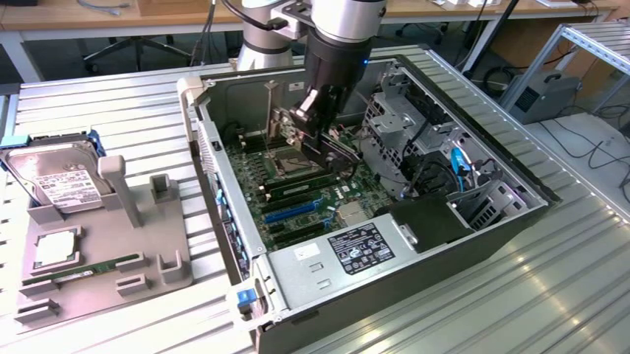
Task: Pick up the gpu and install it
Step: 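Insert the gpu into the slot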
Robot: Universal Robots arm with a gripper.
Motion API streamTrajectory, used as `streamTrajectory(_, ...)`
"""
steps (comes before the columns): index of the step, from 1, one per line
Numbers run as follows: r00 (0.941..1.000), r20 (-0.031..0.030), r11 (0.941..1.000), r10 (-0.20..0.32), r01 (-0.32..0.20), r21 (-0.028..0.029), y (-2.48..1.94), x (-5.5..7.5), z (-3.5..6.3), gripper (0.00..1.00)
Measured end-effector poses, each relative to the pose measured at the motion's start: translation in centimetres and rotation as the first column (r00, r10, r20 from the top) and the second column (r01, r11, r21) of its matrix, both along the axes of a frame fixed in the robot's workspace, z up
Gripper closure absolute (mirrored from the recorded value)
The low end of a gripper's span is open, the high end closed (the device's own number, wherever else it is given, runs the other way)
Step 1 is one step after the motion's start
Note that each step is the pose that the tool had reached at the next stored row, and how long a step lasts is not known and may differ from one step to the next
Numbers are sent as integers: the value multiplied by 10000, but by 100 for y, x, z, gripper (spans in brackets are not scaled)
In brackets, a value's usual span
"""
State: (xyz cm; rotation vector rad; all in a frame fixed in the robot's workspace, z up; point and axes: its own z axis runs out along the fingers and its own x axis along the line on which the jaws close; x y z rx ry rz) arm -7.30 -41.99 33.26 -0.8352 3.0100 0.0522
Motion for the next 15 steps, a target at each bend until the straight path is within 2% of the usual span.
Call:
streamTrajectory(8,9990,0,9990,453,-453,1,0,0,0,73)
streamTrajectory(15,9956,0,9956,932,-932,0,0,0,0,73)
